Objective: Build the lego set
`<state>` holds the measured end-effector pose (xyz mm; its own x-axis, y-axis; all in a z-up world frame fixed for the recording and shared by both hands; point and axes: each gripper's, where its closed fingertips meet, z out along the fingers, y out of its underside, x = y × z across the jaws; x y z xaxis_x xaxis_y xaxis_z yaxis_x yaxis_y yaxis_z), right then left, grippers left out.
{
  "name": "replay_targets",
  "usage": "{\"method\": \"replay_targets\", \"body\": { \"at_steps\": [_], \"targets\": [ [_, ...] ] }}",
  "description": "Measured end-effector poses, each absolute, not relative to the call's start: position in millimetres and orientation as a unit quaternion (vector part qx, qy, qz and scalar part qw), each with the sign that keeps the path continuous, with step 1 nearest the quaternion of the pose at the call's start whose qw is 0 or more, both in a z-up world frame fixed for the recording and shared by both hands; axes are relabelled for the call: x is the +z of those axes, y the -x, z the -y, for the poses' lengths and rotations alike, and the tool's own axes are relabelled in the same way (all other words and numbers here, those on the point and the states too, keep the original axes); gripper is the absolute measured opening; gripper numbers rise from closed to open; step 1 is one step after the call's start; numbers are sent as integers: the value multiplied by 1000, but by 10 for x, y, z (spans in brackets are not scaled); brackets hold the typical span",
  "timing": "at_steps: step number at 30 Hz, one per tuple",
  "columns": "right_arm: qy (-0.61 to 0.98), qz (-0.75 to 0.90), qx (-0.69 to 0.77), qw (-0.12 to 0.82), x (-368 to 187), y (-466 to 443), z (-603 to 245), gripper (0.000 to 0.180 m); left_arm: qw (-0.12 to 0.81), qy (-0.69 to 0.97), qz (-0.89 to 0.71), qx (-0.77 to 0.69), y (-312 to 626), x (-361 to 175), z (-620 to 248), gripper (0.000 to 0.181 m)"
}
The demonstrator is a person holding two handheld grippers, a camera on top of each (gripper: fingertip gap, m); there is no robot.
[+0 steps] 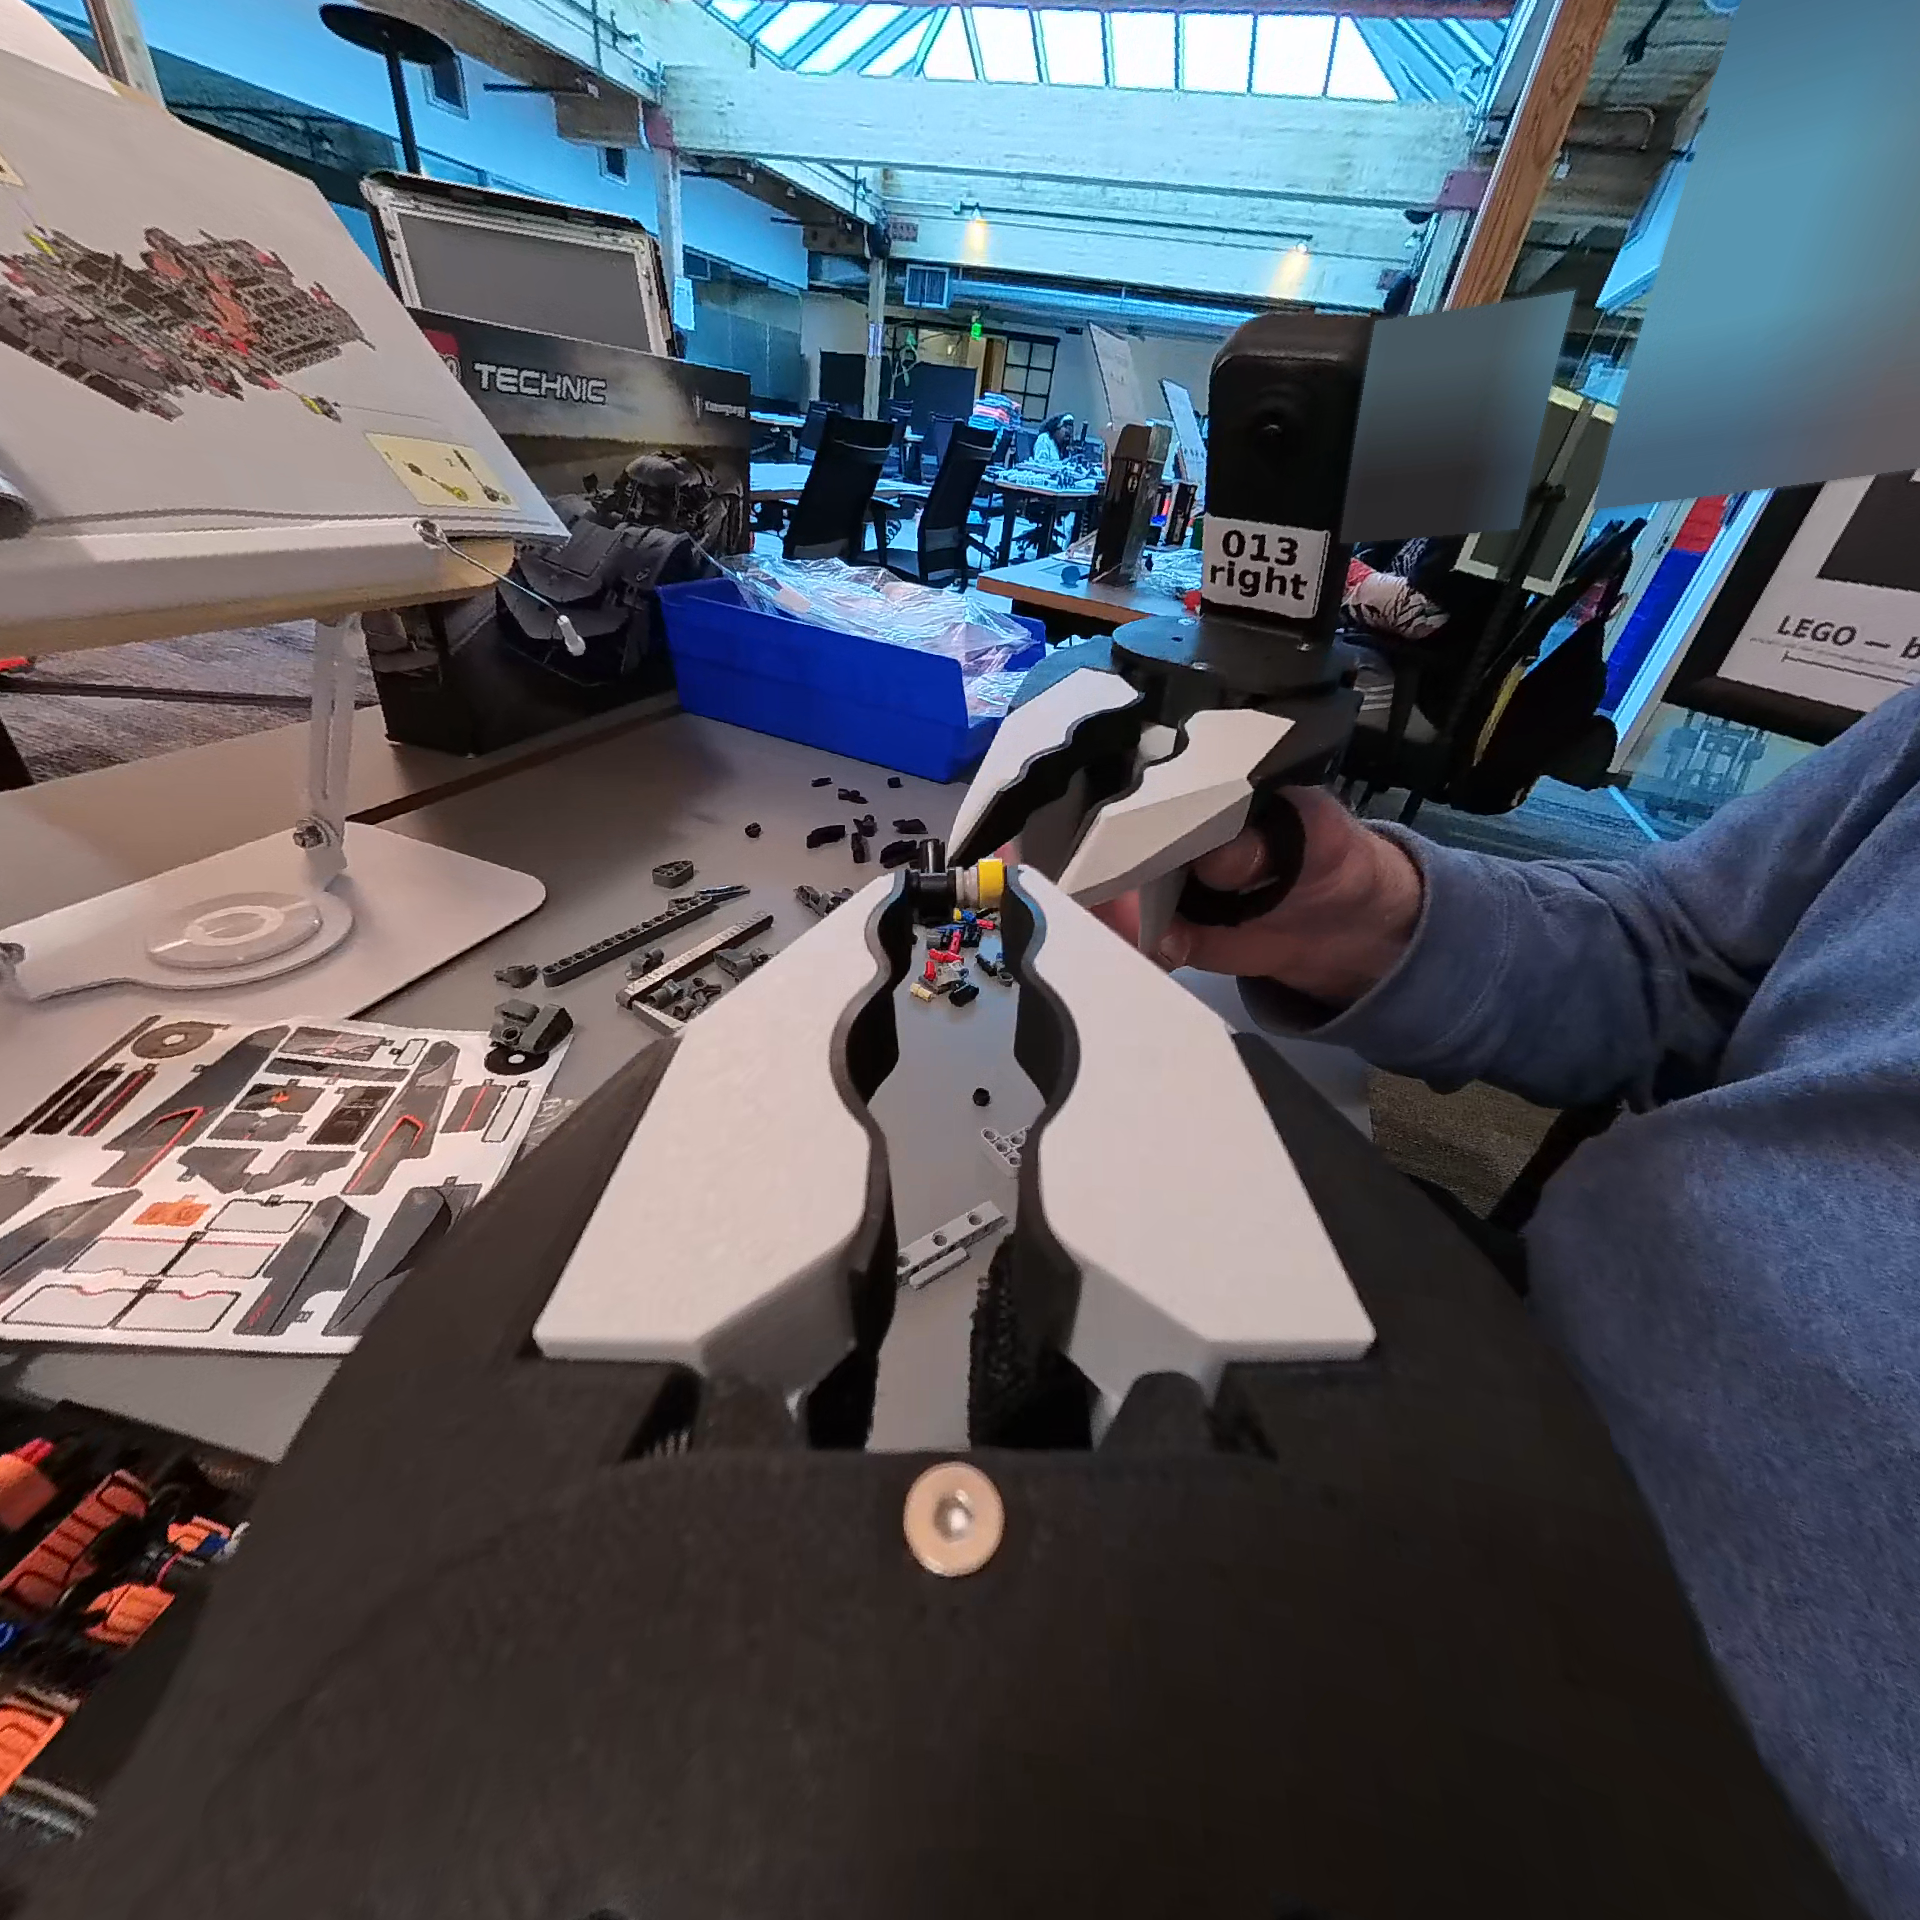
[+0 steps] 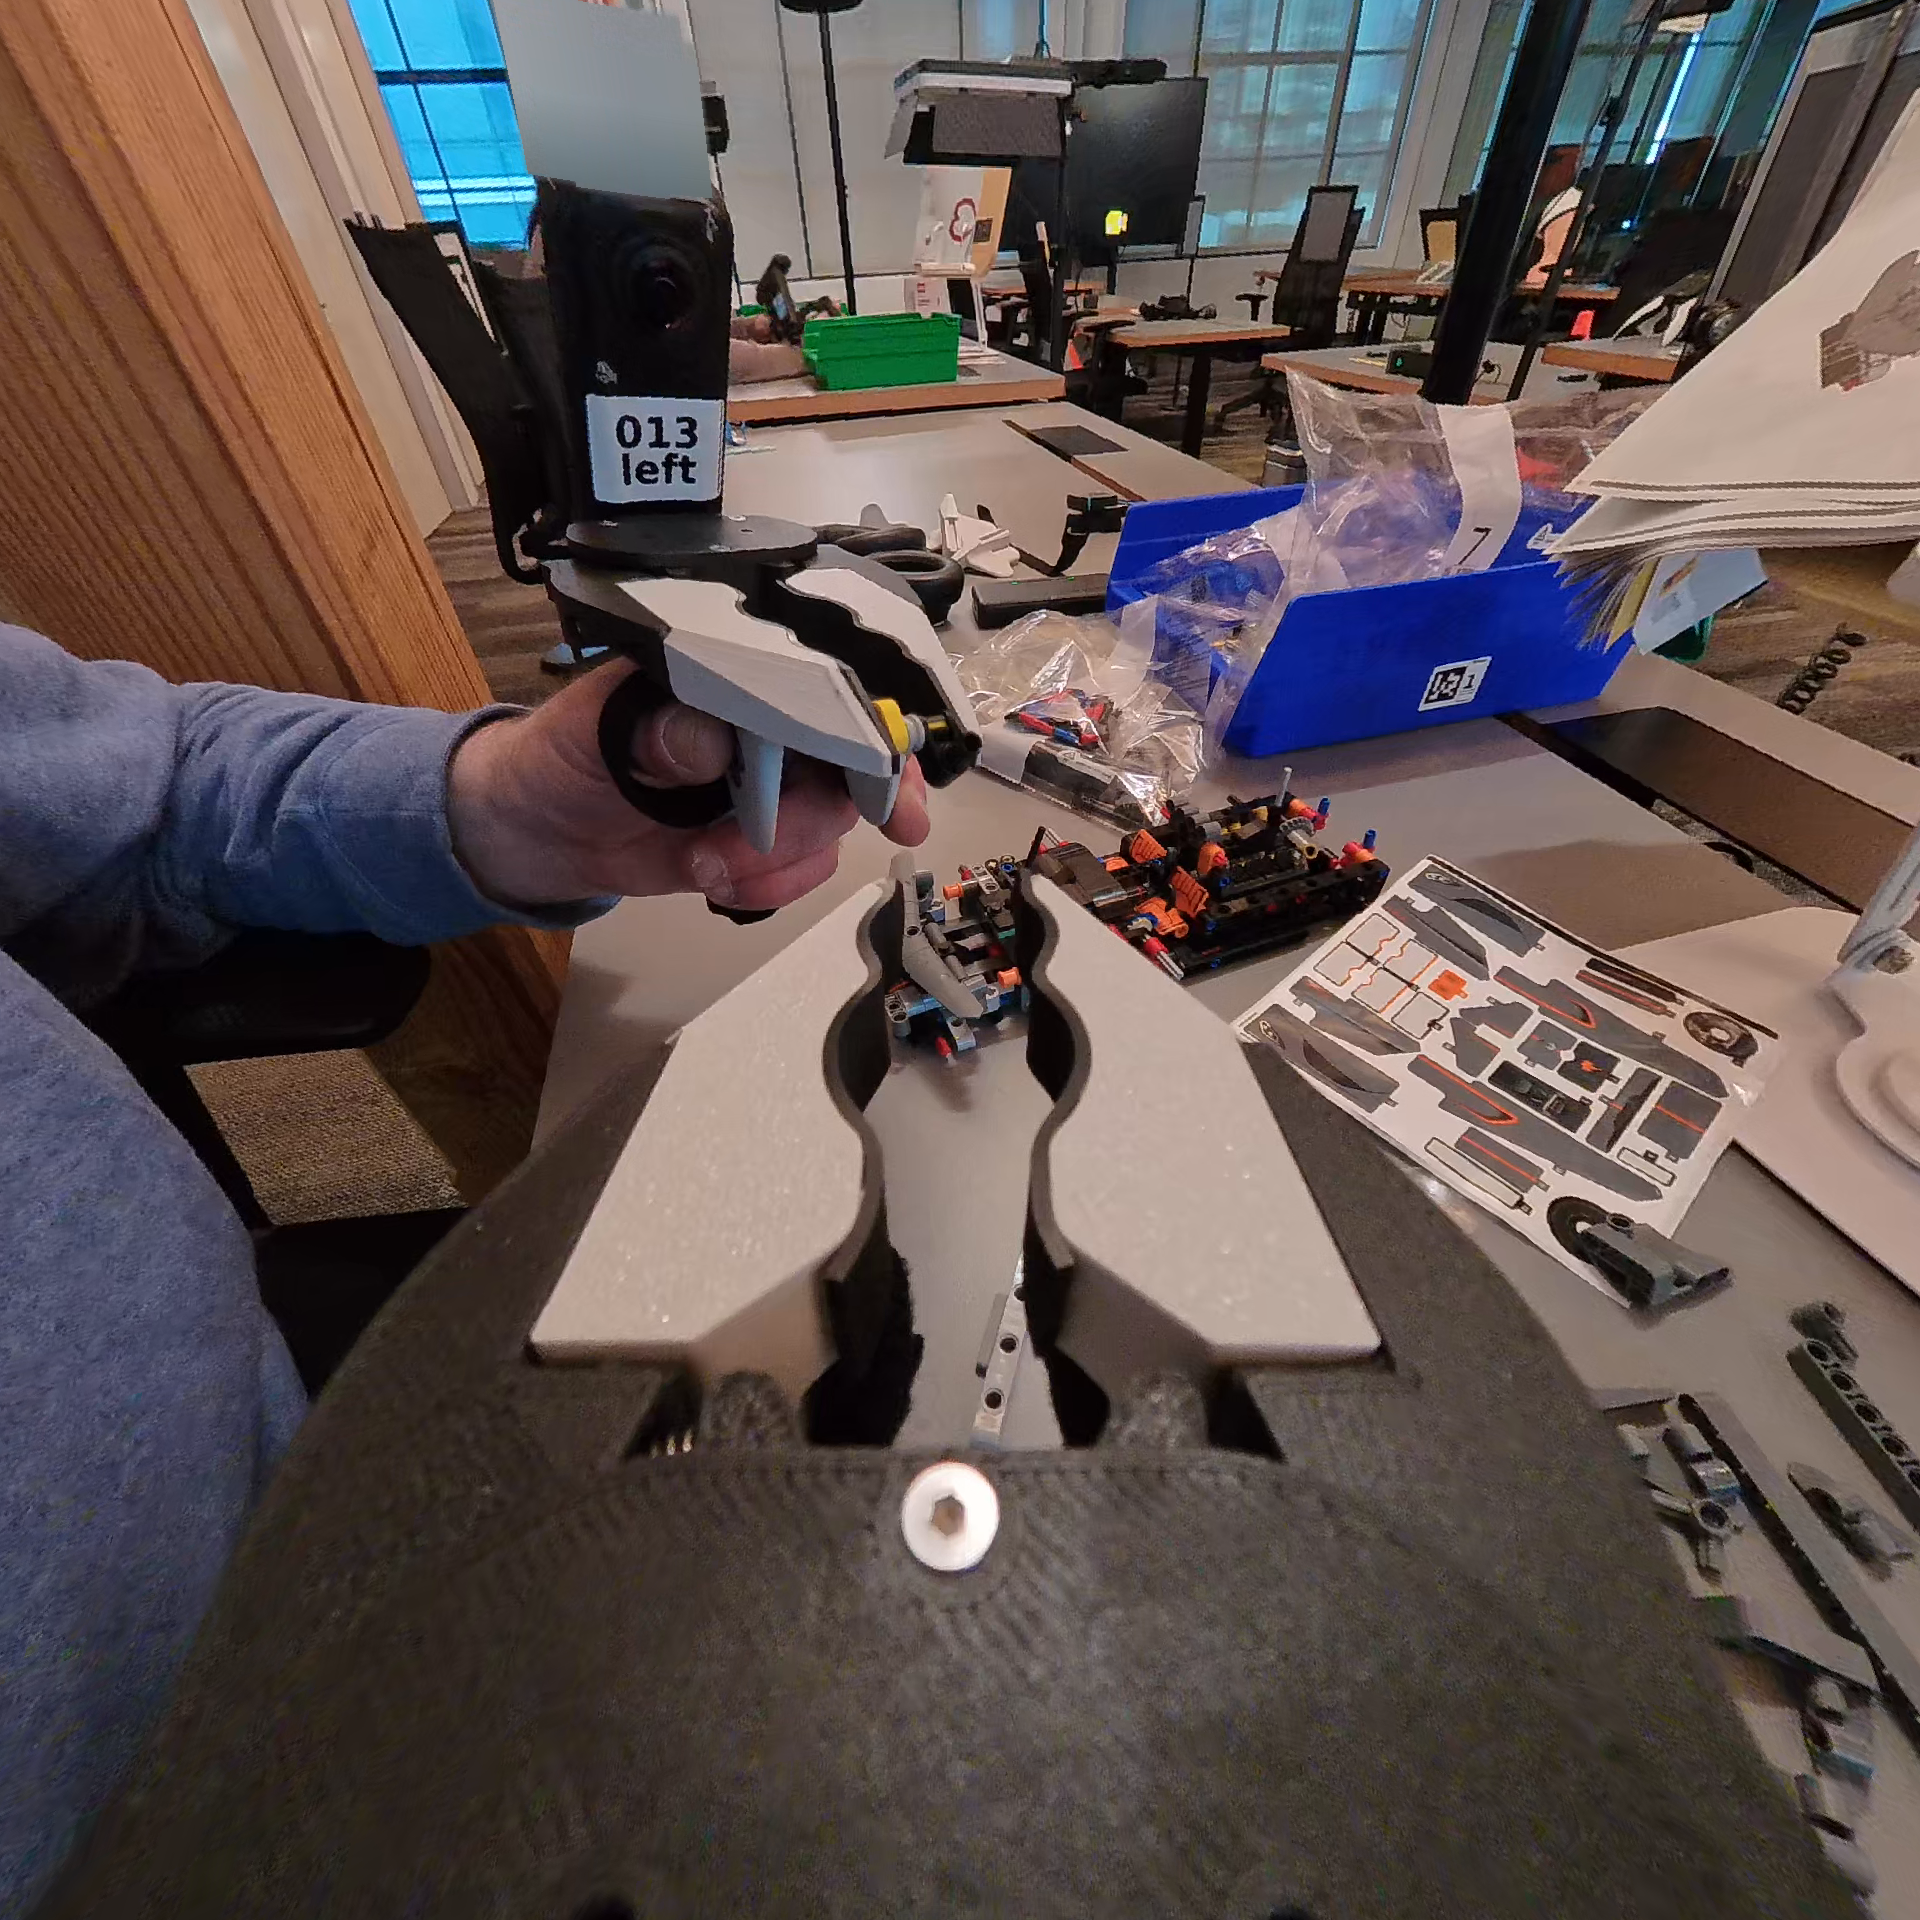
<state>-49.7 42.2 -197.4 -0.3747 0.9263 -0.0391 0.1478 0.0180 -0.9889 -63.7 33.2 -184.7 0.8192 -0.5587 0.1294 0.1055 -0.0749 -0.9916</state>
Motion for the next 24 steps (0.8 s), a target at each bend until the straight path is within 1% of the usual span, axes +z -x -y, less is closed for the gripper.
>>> {"method": "replay_targets", "body": {
  "at_steps": [24],
  "targets": [
    [429, 623, 543, 364, -1985, 506, -398, 18, 657, 676, -155, -296, 540, -1826, -334, 15]
  ]
}}
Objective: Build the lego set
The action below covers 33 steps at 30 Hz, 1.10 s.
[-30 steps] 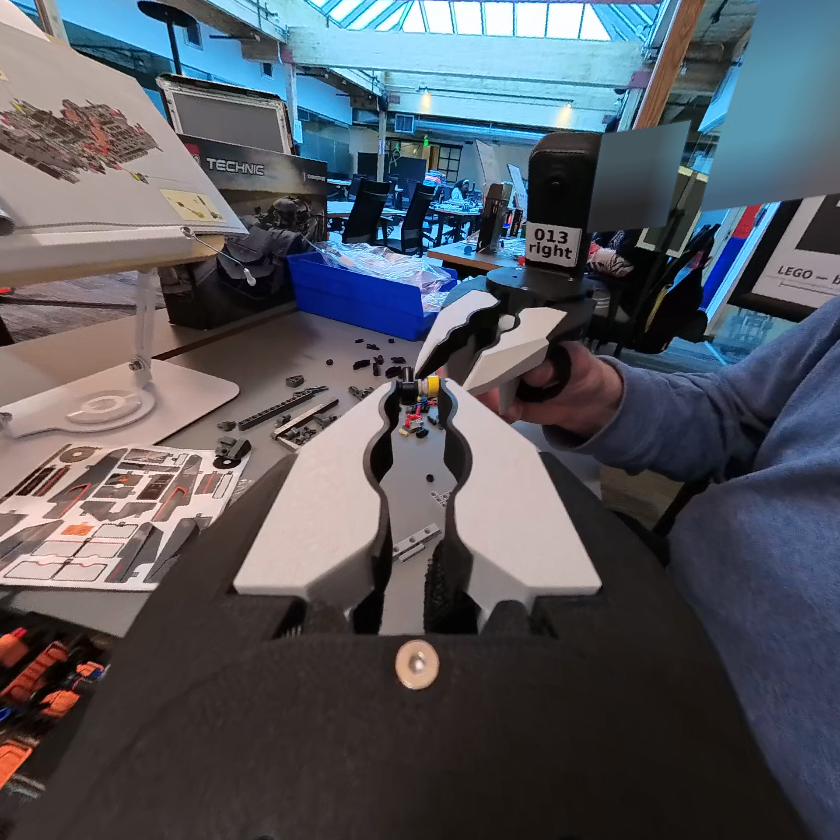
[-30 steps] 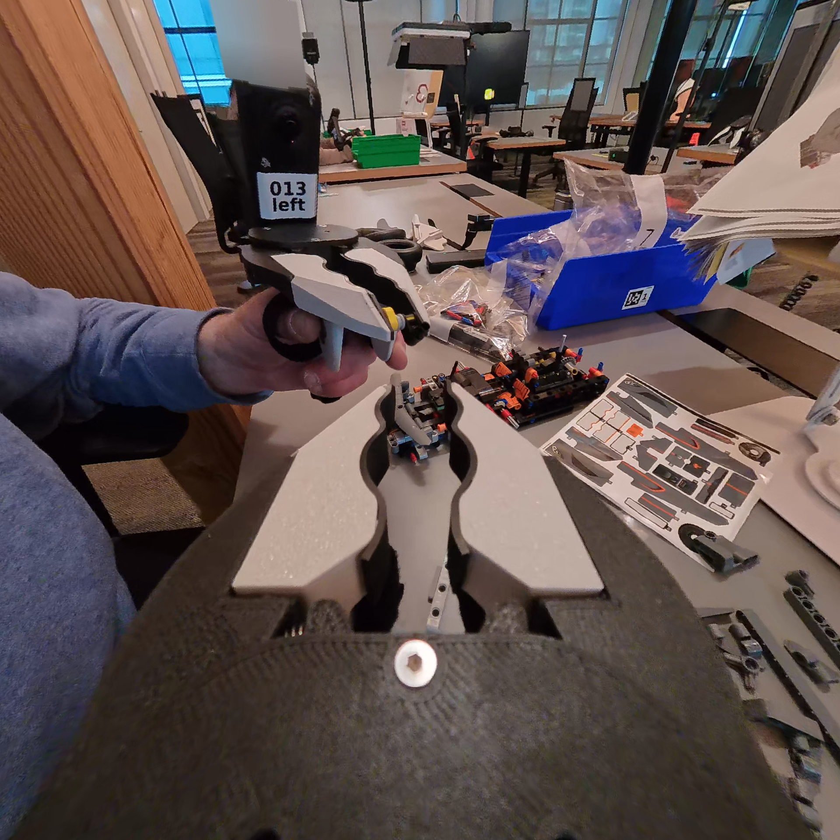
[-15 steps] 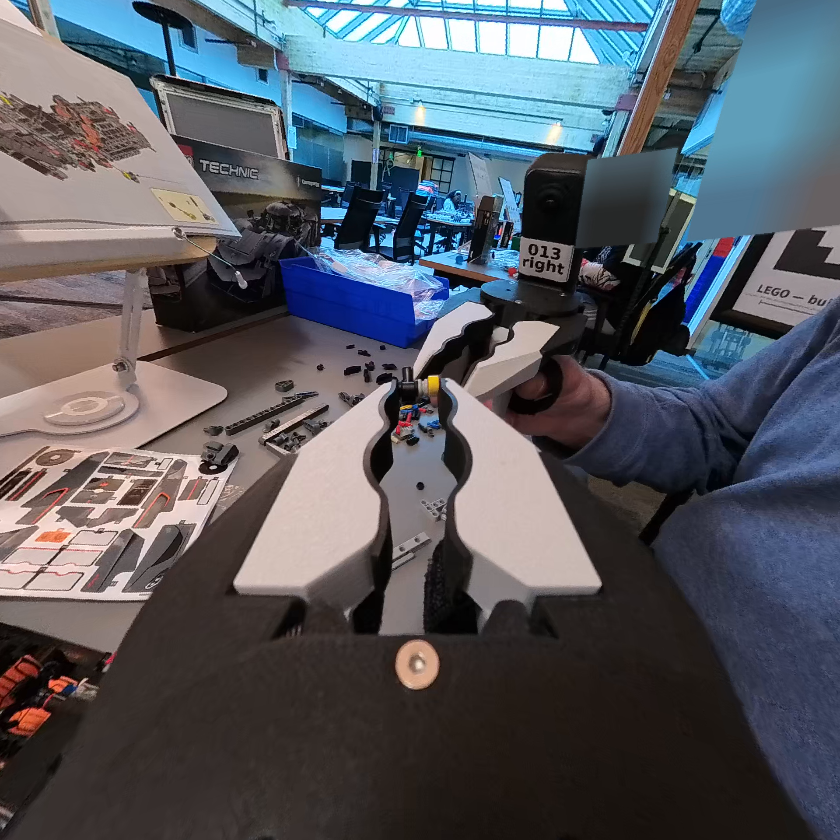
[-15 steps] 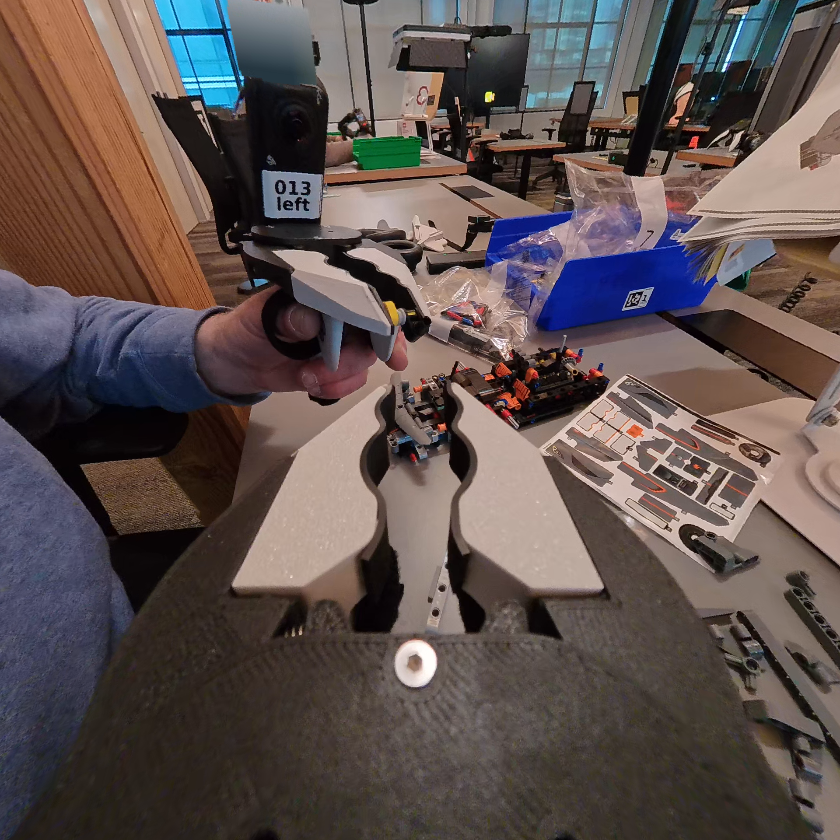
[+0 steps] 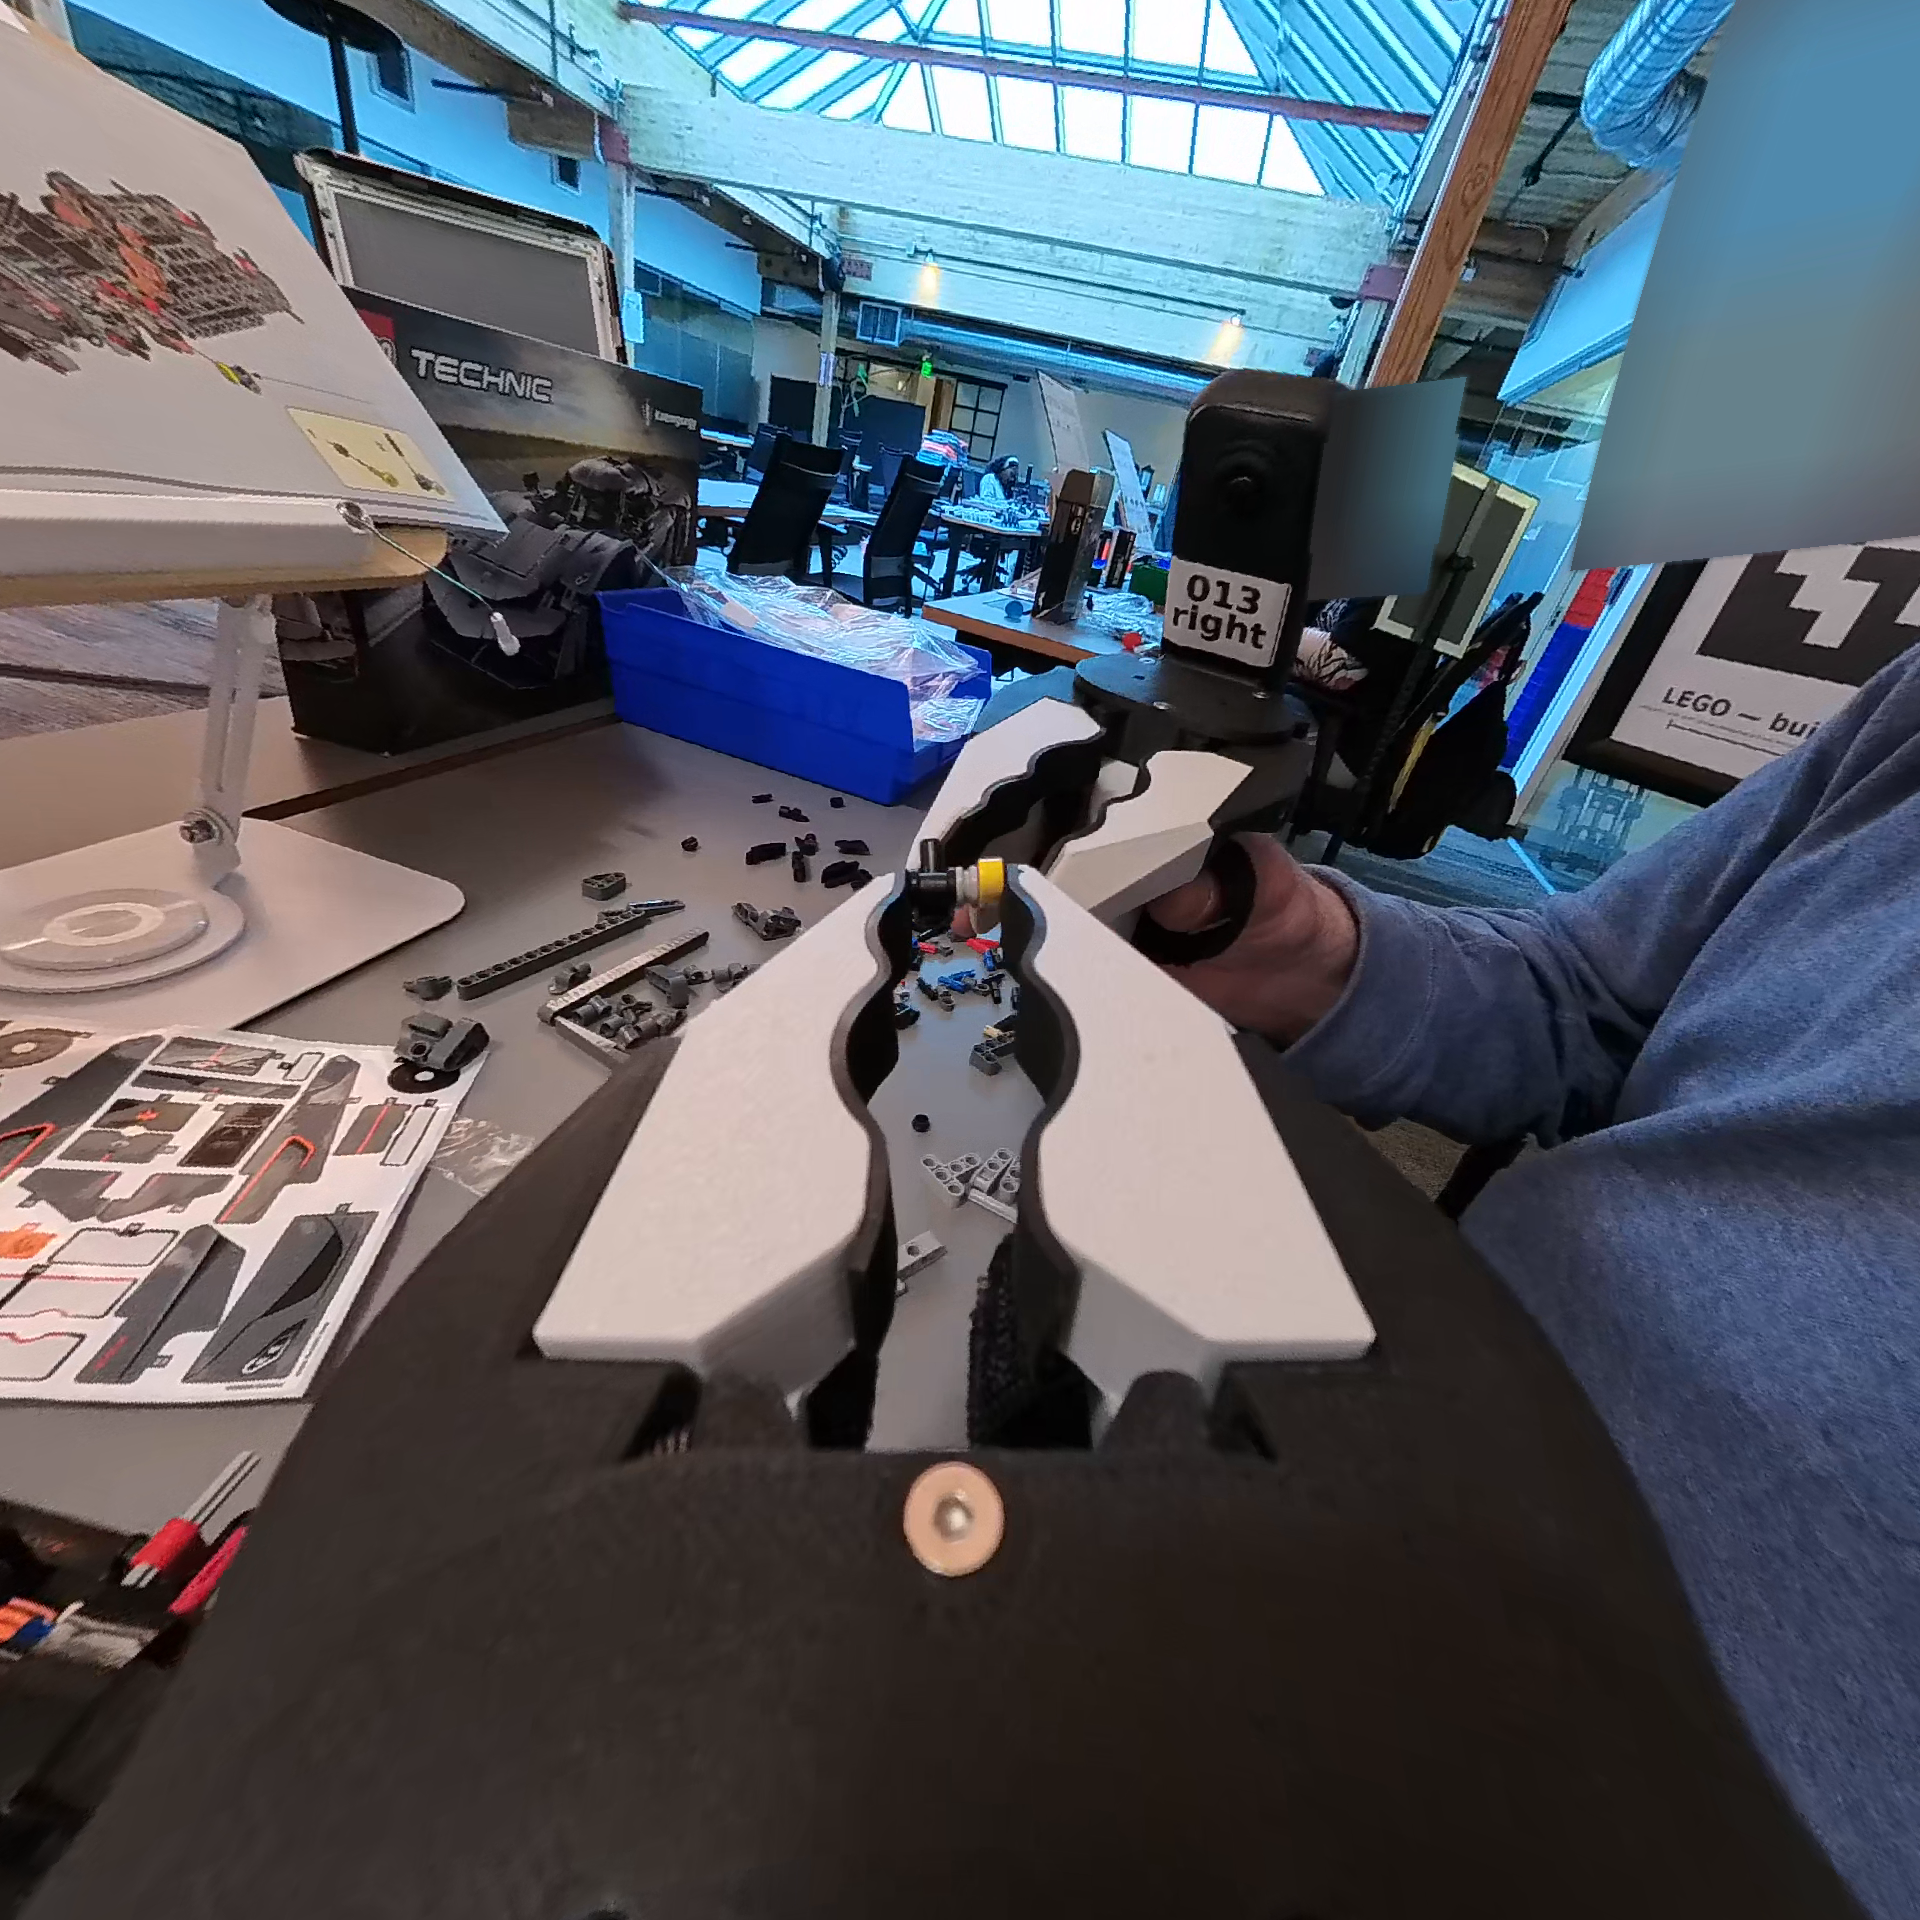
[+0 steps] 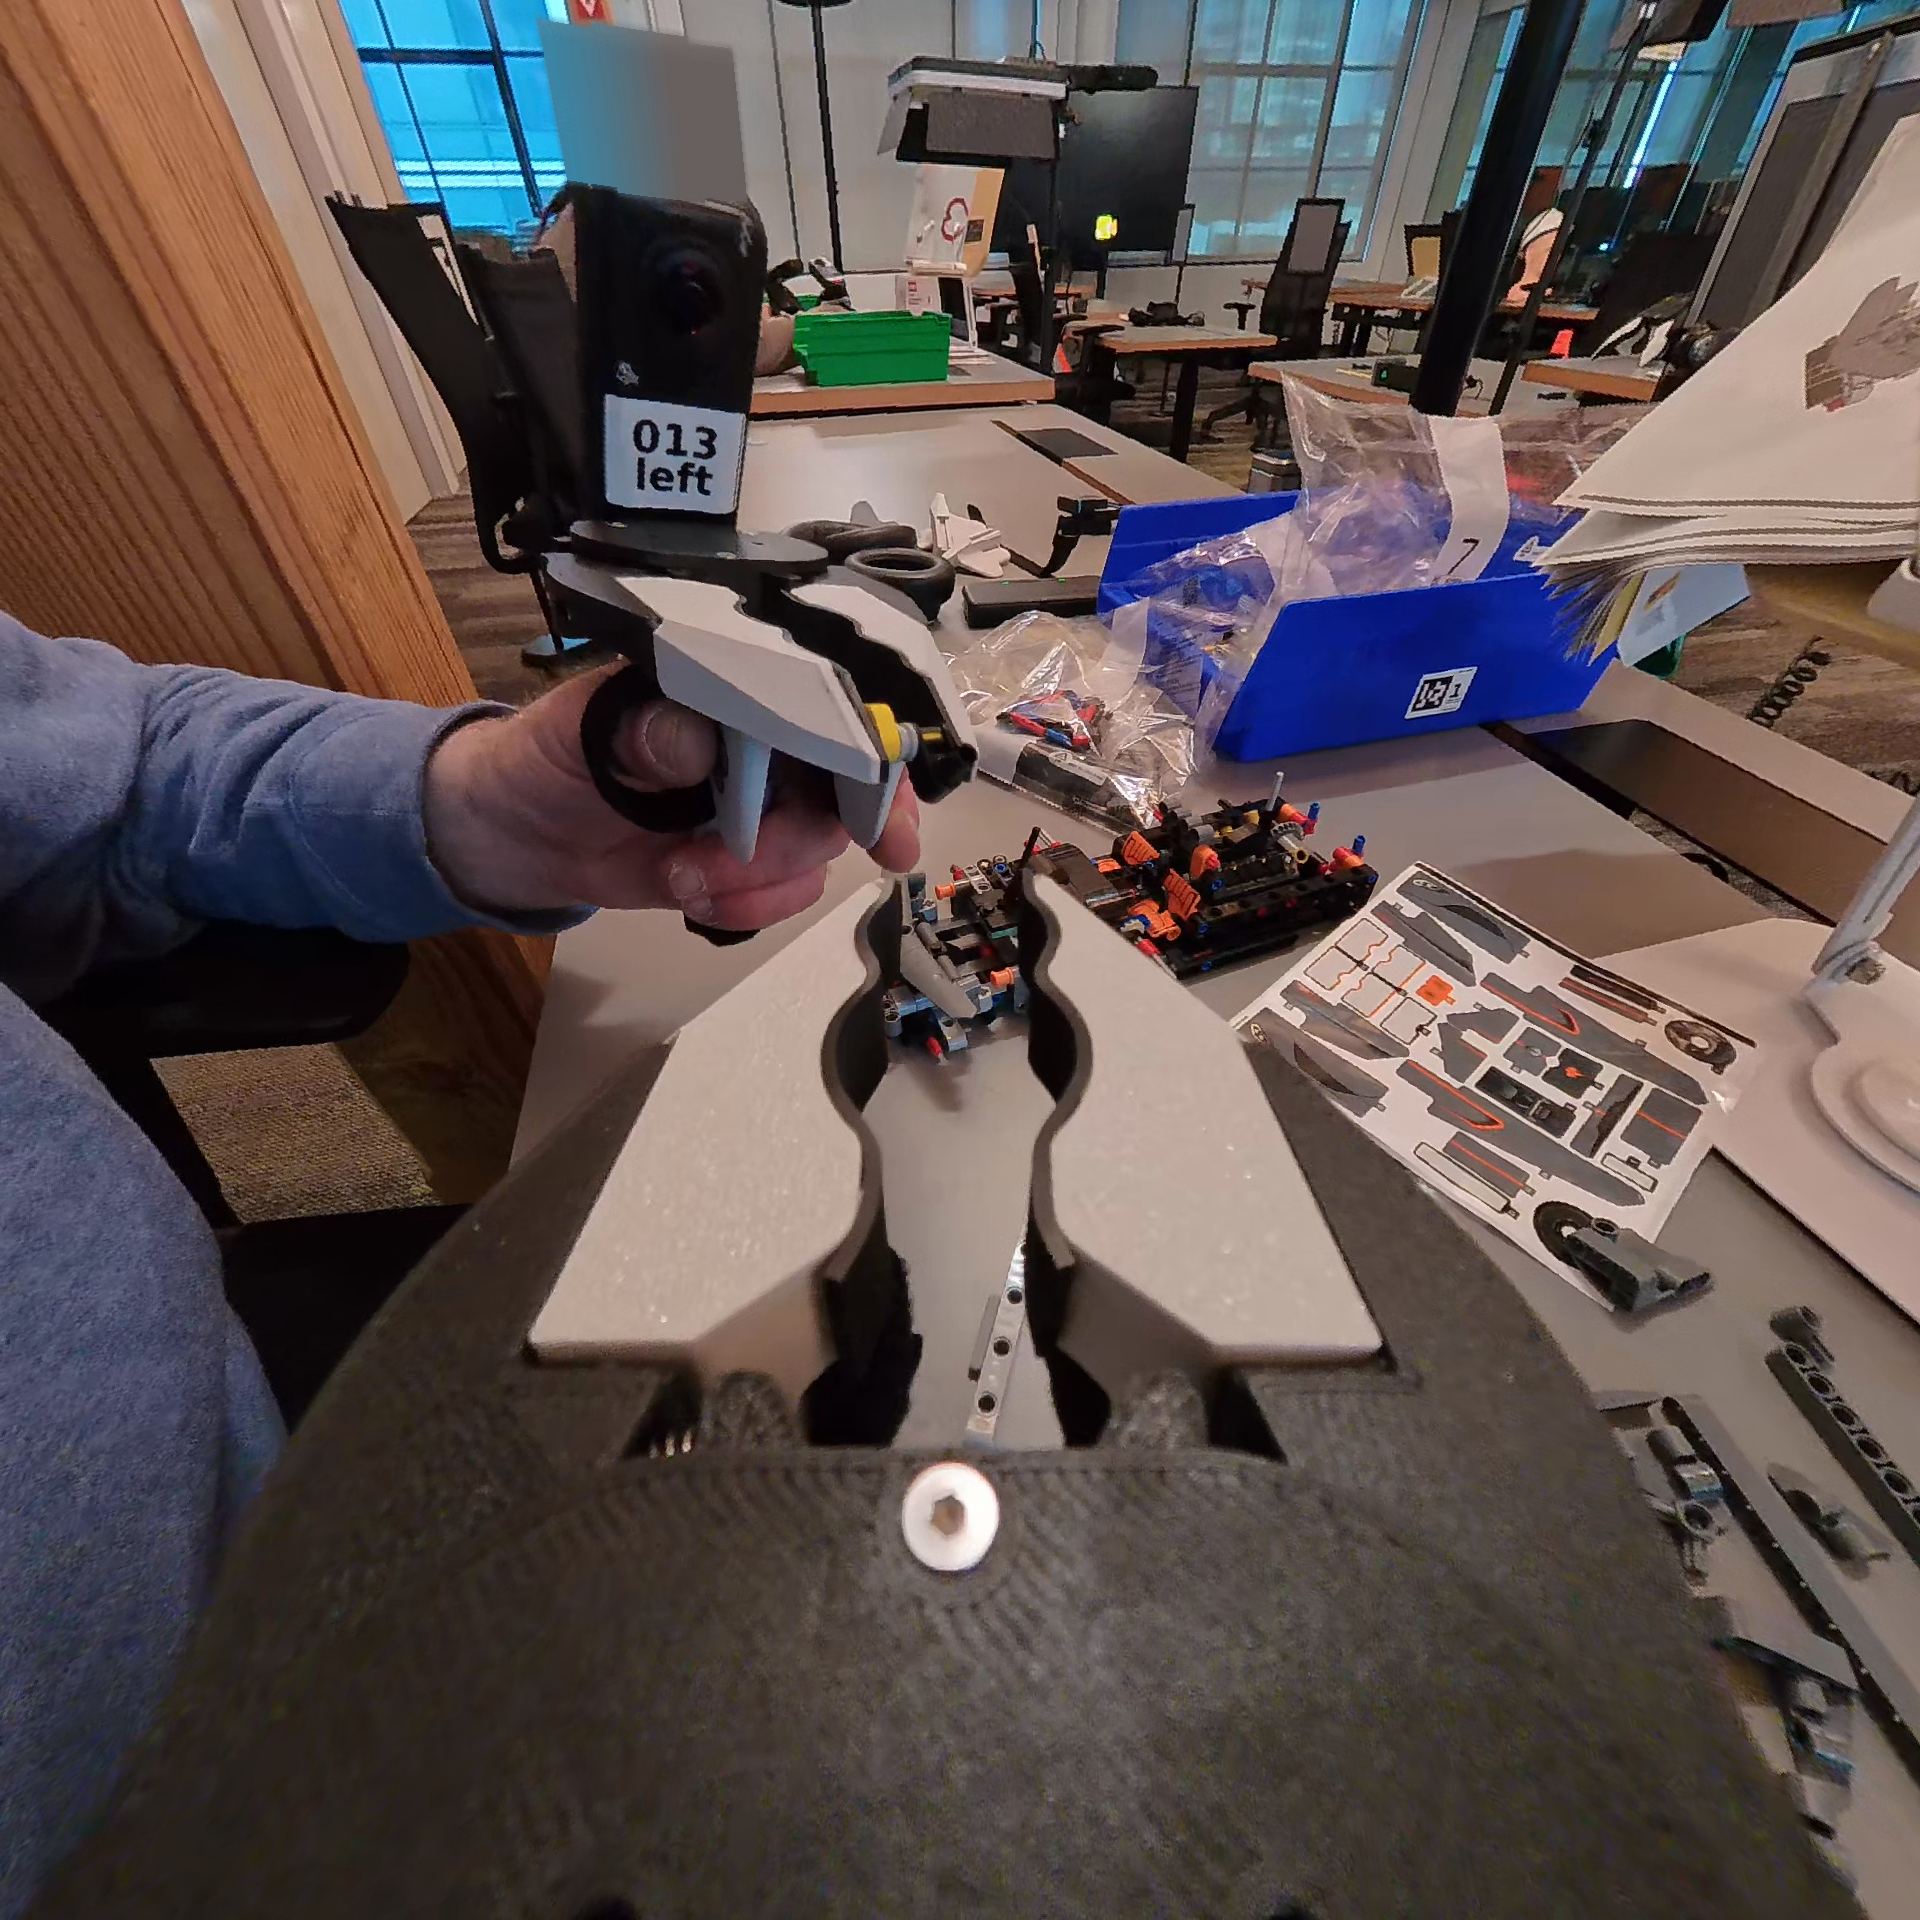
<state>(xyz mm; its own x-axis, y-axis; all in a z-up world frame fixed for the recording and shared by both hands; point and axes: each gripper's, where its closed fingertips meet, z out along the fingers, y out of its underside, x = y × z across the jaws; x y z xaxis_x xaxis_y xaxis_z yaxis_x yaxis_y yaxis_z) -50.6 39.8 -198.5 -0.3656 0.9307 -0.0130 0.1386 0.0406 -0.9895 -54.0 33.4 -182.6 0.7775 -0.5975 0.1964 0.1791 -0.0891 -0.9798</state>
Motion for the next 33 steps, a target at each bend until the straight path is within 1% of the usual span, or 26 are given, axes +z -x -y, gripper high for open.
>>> {"method": "replay_targets", "body": {
  "at_steps": [5, 11, 18, 25, 26, 27, 33],
  "targets": [
    [424, 622, 532, 388, -1964, 512, -395, 20, 656, 672, -149, -309, 505, -1818, -338, 14],
    [402, 626, 474, 472, -1855, 522, -410, 29, 661, 649, -114, -359, 496, -1740, -345, 14],
    [389, 636, 409, 526, -1805, 615, -313, 24, 667, 632, -106, -379, 469, -1683, -358, 14],
    [377, 610, 379, 584, -1615, 681, -313, 20, 672, 584, -63, -452, 510, -1557, -314, 14],
    [370, 609, 374, 593, -1587, 687, -295, 19, 671, 577, -57, -461, 520, -1549, -310, 14],
    [366, 609, 367, 601, -1568, 695, -284, 14, 671, 571, -52, -469, 531, -1539, -306, 14],
    [345, 619, 342, 617, -1529, 735, -247, 14, 664, 544, -35, -511, 572, -1492, -265, 14]
  ]
}}
